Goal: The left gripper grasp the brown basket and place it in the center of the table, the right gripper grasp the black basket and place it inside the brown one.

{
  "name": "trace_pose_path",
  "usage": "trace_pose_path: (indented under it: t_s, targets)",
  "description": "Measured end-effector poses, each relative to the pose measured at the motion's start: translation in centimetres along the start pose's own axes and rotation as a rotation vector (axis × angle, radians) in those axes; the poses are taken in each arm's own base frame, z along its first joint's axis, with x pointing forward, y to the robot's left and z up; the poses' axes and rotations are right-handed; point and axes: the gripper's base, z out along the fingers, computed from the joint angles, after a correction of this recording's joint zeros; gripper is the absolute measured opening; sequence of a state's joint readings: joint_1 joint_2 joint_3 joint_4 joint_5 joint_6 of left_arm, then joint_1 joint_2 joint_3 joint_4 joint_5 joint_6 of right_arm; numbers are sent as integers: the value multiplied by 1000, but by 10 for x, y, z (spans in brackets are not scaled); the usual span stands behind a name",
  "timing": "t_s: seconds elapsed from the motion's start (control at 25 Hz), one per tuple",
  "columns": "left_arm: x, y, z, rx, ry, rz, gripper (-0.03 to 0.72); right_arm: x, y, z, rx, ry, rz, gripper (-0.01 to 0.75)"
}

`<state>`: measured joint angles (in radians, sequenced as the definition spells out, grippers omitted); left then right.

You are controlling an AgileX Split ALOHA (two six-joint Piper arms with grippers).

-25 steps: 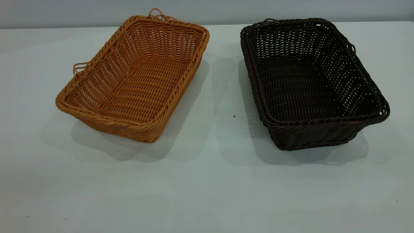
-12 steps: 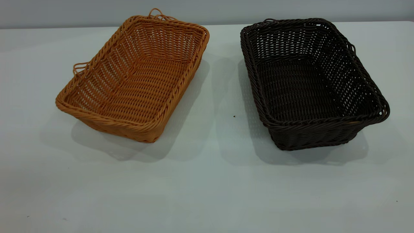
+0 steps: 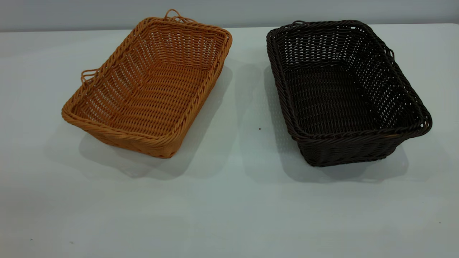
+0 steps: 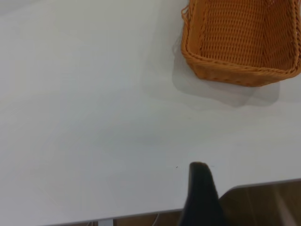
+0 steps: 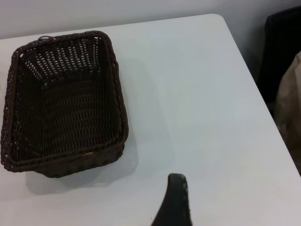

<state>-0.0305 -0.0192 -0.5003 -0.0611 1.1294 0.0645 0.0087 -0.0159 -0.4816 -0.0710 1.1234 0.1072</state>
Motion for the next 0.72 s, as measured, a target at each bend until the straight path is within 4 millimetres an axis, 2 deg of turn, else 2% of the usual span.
trace_pose_path:
  t_s: [0.72]
  targets:
    - [-2, 3, 0, -32, -26, 9, 459, 1, 0, 2, 0, 3, 0, 586]
